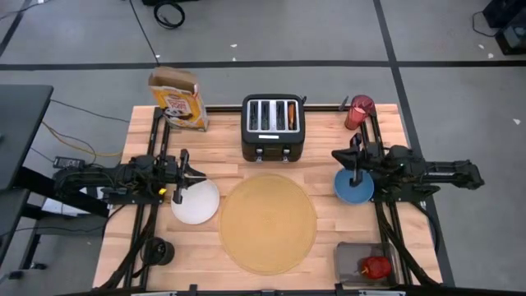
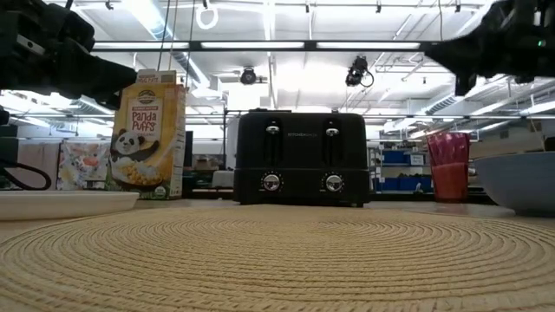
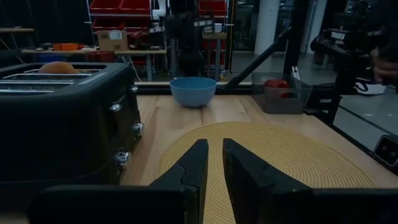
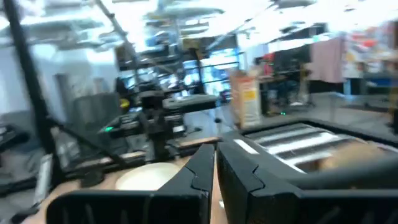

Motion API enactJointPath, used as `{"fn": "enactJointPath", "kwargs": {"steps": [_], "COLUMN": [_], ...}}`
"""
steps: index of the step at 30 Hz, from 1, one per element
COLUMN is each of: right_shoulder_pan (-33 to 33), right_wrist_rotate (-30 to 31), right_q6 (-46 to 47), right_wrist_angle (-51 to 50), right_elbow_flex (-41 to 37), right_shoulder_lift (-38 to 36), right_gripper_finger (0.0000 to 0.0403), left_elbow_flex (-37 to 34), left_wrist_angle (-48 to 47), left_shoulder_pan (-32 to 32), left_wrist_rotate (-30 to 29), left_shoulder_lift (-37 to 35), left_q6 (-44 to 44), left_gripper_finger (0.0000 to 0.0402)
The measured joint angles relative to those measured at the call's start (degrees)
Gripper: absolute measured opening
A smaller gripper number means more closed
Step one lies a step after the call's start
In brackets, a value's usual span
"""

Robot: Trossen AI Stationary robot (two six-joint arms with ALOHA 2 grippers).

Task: Arrange a breakfast setting
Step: Put the bowl on the placemat

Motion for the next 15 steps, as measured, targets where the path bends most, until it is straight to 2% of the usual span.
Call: {"fn": "enactJointPath", "kwargs": {"steps": [6, 15], "right_shoulder_pan": [3.21, 7.88], "right_wrist_rotate": [-1.56, -1.22], "right_q6": [2.7, 24.74], "right_wrist_angle": [-4.75, -26.21], "right_elbow_flex": [11.51, 34.73], "right_shoulder_lift": [10.66, 30.18], "right_gripper_finger": [0.0021, 0.0007], "left_elbow_flex": [-0.01, 0.01], "left_wrist_angle": [0.02, 0.02], "left_shoulder_pan": [0.01, 0.0], "left_wrist_rotate": [0.0, 0.01], "left_shoulder_lift": [-0.01, 0.0], "left_q6": [0.0, -0.01], "left_gripper_finger": [0.0057, 0.0057]}}
